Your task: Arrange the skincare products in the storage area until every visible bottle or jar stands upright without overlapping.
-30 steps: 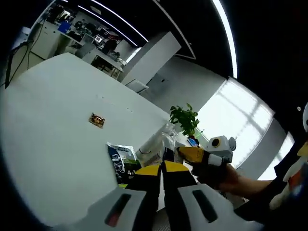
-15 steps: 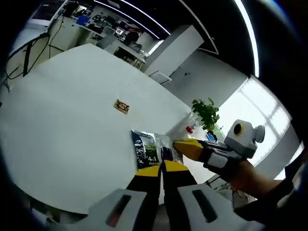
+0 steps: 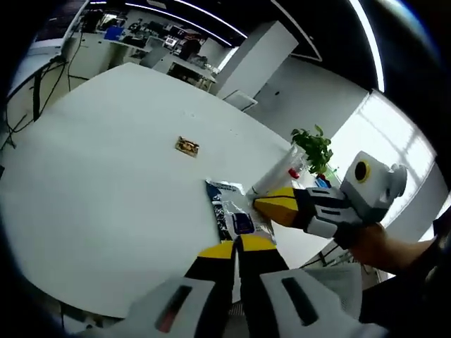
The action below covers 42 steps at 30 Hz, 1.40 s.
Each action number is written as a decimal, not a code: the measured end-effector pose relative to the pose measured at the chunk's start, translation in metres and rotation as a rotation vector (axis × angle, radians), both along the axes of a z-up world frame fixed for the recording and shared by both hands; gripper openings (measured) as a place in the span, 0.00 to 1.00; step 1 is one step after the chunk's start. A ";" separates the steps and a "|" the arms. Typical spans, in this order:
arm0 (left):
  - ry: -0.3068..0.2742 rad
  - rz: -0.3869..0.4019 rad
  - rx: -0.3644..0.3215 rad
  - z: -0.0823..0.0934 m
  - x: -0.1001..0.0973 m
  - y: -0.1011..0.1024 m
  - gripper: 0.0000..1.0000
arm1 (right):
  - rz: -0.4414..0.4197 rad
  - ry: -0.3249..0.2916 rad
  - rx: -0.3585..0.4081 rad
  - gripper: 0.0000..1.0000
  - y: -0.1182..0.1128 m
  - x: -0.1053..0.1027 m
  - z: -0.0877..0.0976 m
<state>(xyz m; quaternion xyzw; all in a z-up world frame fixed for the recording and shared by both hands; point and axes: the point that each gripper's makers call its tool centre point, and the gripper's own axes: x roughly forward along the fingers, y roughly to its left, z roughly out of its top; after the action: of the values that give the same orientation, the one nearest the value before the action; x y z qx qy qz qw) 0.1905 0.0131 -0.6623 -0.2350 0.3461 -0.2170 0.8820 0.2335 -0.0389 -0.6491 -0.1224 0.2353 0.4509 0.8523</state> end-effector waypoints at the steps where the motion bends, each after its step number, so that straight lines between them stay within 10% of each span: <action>1: 0.004 0.001 0.004 -0.001 0.000 0.000 0.04 | 0.003 0.003 -0.008 0.01 0.000 0.000 -0.004; 42: 0.127 -0.068 0.182 -0.092 0.044 0.003 0.04 | 0.030 0.048 -0.130 0.01 0.007 0.042 -0.103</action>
<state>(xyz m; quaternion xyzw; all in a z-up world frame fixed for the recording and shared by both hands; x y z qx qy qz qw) 0.2345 0.0158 -0.7543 -0.1555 0.4271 -0.1992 0.8682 0.2755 -0.0323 -0.7519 -0.1702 0.2827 0.4500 0.8298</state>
